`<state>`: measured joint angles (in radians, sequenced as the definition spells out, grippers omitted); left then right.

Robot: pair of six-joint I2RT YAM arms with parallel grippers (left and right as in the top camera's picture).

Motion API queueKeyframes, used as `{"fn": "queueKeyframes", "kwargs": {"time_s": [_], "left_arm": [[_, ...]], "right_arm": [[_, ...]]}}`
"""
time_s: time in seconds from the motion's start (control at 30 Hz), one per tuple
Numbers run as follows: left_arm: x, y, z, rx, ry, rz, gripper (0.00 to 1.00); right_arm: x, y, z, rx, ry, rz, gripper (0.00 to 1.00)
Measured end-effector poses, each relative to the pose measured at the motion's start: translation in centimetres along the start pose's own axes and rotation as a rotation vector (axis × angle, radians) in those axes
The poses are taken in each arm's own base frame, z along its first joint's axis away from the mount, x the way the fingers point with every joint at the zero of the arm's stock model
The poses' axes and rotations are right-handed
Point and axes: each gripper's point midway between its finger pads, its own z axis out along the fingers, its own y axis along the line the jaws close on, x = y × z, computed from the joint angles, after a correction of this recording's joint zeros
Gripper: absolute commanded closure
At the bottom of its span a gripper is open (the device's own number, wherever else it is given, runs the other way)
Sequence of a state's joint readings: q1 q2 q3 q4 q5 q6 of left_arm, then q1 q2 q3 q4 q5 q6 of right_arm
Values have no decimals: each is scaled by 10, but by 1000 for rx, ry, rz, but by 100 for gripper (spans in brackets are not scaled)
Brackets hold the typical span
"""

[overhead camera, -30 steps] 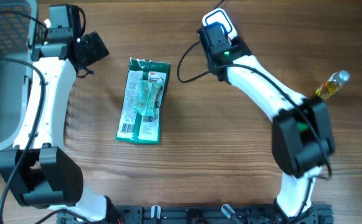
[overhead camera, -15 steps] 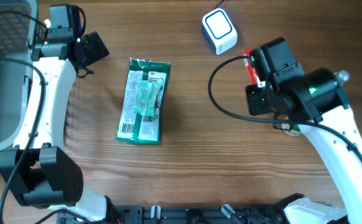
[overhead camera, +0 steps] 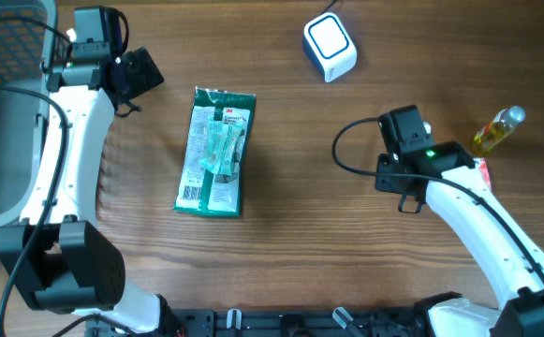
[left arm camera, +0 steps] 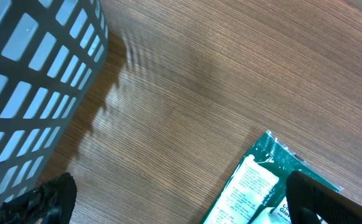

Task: Scan the item barcode
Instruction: 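Carry the toothbrush pack rightward and set it down near the jar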

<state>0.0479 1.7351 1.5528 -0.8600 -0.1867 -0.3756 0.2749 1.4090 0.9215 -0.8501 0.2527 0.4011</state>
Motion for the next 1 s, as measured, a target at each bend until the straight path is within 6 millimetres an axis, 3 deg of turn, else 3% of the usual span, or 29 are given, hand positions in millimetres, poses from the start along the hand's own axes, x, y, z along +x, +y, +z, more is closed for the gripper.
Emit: {"fn": "queueKeyframes", "kwargs": {"time_s": [0.03, 0.17, 0.37, 0.5, 0.77, 0.87, 0.97, 1.0], "left_arm": [[0, 0, 0, 0, 0, 0, 0], [0, 0, 0, 0, 0, 0, 0], [0, 0, 0, 0, 0, 0, 0], [0, 0, 0, 0, 0, 0, 0], [0, 0, 0, 0, 0, 0, 0], [0, 0, 0, 0, 0, 0, 0], [0, 0, 0, 0, 1, 1, 0], [0, 0, 0, 1, -1, 0, 0]], "right_arm": [[1, -4, 4, 17, -5, 7, 79], [1, -14, 14, 63, -32, 7, 54], [-9, -6, 16, 25, -72, -11, 52], [-15, 40, 12, -233, -73, 7, 52], [-13, 97, -10, -527, -6, 184, 53], [-12, 131, -25, -618, -21, 172, 48], [-10, 168, -44, -718, -73, 124, 27], [-7, 176, -48, -736, -75, 110, 25]]}}
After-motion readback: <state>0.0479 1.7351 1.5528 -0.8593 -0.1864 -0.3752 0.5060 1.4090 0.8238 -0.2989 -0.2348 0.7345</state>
